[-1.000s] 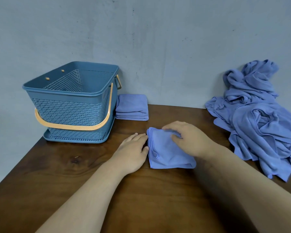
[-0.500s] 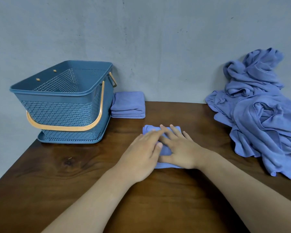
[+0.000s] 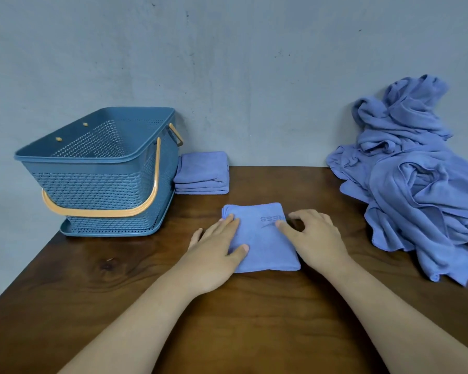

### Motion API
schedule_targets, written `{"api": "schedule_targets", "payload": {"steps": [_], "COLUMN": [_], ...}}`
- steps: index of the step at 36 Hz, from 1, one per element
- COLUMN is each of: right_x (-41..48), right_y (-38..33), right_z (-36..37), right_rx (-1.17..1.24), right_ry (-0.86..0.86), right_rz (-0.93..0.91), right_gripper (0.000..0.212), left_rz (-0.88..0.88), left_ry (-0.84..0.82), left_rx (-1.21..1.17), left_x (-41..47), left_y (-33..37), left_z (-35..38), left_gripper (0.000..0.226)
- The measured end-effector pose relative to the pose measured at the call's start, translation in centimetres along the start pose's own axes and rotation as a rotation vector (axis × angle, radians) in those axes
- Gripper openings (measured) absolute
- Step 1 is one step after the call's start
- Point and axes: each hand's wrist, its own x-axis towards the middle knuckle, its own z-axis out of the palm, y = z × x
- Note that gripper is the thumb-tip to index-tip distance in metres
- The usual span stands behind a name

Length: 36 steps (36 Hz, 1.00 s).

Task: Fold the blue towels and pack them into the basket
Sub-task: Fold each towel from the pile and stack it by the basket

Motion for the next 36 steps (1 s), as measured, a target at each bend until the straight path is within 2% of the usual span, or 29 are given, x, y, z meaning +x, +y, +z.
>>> {"api": "schedule_targets", "payload": {"steps": [3,5,10,13,17,20,22,25,26,28,30,32,36], "right_x": [0.1,0.5,1.3,1.2,0.6,0.2,-0.1,-0.8,-1.0,-1.2,-1.3,-1.2,-1.2], "right_y": [-0.6,-1.1,-2.0,-2.2,-2.7,-3.3,-3.8,-4.4,-4.5,-4.8,-4.9,-5.0,-4.8], "right_z": [0.3,0.3,0.8,0.9,0.9,0.7,0.3,-0.7,-0.9,-1.5,-1.8,-2.1,-2.3], "right_rx": [-0.022,-0.01,0.1,0.338,0.598,0.794,0.9,1.058,1.092,1.143,1.191,1.228,1.268], "right_ry": [0.002,0.0,-0.006,-0.033,-0.057,-0.073,-0.093,-0.149,-0.162,-0.171,-0.169,-0.164,-0.281], "right_rz": [-0.004,0.018,0.015,0.001,-0.035,-0.051,-0.09,-0.177,-0.196,-0.214,-0.21,-0.181,-0.124], "right_gripper": [0.043,0.035,0.024,0.016,0.017,0.029,0.039,0.043,0.044,0.045,0.045,0.045,0.042], "left_rz": [-0.103,-0.201,-0.319,-0.337,-0.322,-0.309,-0.275,-0.159,-0.124,-0.05,0.033,0.059,0.06], "left_ry": [0.273,0.369,0.381,0.393,0.407,0.427,0.444,0.445,0.416,0.279,0.131,0.094,0.268], "left_rx": [-0.181,-0.112,0.09,0.079,0.067,0.003,-0.182,-0.873,-1.053,-1.272,-1.365,-1.384,-1.365], "left_x": [0.7,1.5,3.2,3.5,3.3,3.3,3.2,2.8,2.6,2.3,1.8,1.6,1.5], "left_y": [-0.3,0.1,1.3,0.8,0.6,0.5,0.4,1.0,1.1,1.2,1.3,1.2,2.1], "left_z": [-0.5,-0.6,-0.2,-0.1,0.1,0.1,0.0,-0.7,-0.9,-1.5,-2.0,-2.0,-1.9], "left_gripper": [0.046,0.045,0.056,0.056,0.053,0.055,0.062,0.08,0.077,0.061,0.051,0.047,0.042]}}
